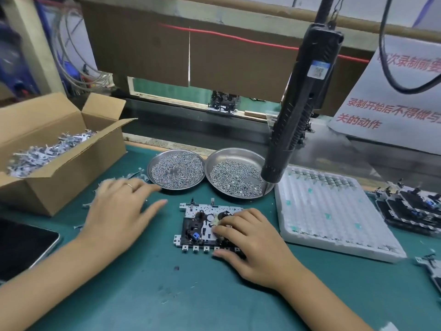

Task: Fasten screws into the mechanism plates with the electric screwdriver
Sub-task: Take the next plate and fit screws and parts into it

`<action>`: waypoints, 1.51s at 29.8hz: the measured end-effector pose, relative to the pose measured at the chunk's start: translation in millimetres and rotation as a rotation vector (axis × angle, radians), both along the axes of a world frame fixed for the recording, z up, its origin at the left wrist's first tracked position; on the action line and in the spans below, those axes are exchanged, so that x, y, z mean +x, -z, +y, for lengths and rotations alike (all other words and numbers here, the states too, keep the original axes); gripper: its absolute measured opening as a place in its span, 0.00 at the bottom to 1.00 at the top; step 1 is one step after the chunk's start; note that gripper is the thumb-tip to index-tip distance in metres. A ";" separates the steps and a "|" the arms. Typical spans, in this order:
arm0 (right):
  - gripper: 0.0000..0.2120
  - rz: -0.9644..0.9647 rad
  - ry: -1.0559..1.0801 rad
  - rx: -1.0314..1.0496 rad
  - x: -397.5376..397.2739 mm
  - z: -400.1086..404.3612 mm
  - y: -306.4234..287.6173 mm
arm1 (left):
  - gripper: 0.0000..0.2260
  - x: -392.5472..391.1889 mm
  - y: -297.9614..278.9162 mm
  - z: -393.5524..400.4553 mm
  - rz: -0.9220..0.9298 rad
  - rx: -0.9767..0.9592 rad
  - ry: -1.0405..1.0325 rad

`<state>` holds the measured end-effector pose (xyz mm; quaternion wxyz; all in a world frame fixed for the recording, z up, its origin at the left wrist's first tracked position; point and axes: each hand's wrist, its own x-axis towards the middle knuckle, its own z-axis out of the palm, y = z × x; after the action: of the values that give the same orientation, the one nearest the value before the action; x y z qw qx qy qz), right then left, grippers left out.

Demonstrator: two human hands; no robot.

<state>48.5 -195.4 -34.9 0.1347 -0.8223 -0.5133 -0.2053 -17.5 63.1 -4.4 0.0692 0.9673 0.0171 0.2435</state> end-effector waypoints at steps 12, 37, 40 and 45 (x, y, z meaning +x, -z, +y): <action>0.19 0.042 0.072 -0.014 0.0 1.5 -2.0 | 0.04 11.4 2.3 19.6 0.027 0.035 -0.194; 0.09 0.583 0.056 0.578 -0.6 13.0 -13.8 | 0.03 32.4 -4.4 -58.7 0.145 -0.871 0.696; 0.09 0.627 0.123 0.638 -0.2 13.6 -9.0 | 0.06 31.6 -5.1 -56.6 0.136 -0.892 0.611; 0.09 0.563 0.202 0.649 -0.2 18.2 -5.5 | 0.08 29.7 -6.3 -49.3 0.181 -0.904 0.504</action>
<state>48.3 -177.1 -29.4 0.5000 -0.8072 -0.2827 -0.1361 12.1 13.9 1.9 0.5344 0.8322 -0.1066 0.1028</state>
